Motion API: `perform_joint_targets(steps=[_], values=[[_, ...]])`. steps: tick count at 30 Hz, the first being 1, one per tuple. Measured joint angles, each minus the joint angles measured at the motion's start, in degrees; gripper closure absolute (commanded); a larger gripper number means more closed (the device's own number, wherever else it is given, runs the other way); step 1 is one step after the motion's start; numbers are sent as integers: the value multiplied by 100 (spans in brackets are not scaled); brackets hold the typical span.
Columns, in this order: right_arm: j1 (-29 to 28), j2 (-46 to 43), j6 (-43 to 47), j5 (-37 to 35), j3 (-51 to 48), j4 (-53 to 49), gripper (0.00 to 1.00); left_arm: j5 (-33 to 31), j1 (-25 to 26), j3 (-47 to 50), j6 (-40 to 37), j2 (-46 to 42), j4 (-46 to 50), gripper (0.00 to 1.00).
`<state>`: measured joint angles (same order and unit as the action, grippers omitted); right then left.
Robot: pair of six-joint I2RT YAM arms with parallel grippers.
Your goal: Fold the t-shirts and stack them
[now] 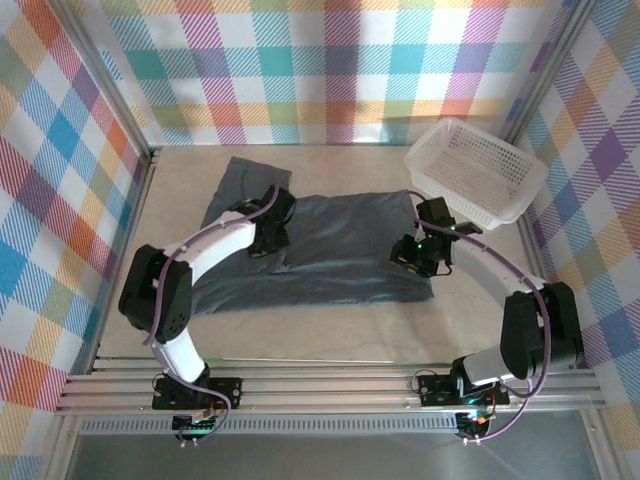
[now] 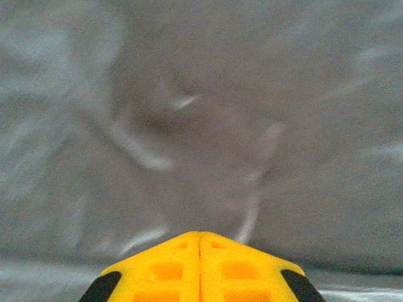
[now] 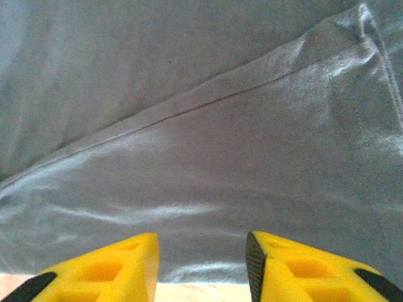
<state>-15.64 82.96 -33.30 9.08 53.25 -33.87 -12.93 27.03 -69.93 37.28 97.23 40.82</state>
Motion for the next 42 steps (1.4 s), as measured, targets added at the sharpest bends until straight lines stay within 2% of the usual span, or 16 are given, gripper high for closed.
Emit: perform_joint_targets(steps=[5, 7, 9, 11, 16, 27, 36, 38, 42], values=[[140, 739, 138, 0, 195, -44, 64, 450, -979, 1071, 378, -778, 39, 96], [157, 1102, 138, -2, 321, -59, 65, 614, -1316, 1285, 433, -796, -50, 97], [138, 1429, 120, -17, 428, -98, 65, 748, -1447, 1456, 455, -710, -175, 98], [92, 1639, 109, -50, 442, -133, 65, 852, -1493, 1635, 496, -575, -286, 99], [-79, 1429, -46, -129, 199, -131, 64, 979, -1519, 2098, 575, -649, -686, 99], [-280, 586, -470, -374, -669, -350, 63, 1163, -1517, 3082, 813, -1620, -1137, 99], [-496, 348, -686, -498, -826, -529, 63, 1226, -1506, 3713, 1005, -2420, -1141, 98], [-531, 227, -756, -564, -833, -660, 61, 1182, -1506, 3659, 1001, -2428, -966, 94], [-540, -448, -813, -815, -809, -835, 48, 925, -1515, 3029, 890, -2529, -96, 76]])
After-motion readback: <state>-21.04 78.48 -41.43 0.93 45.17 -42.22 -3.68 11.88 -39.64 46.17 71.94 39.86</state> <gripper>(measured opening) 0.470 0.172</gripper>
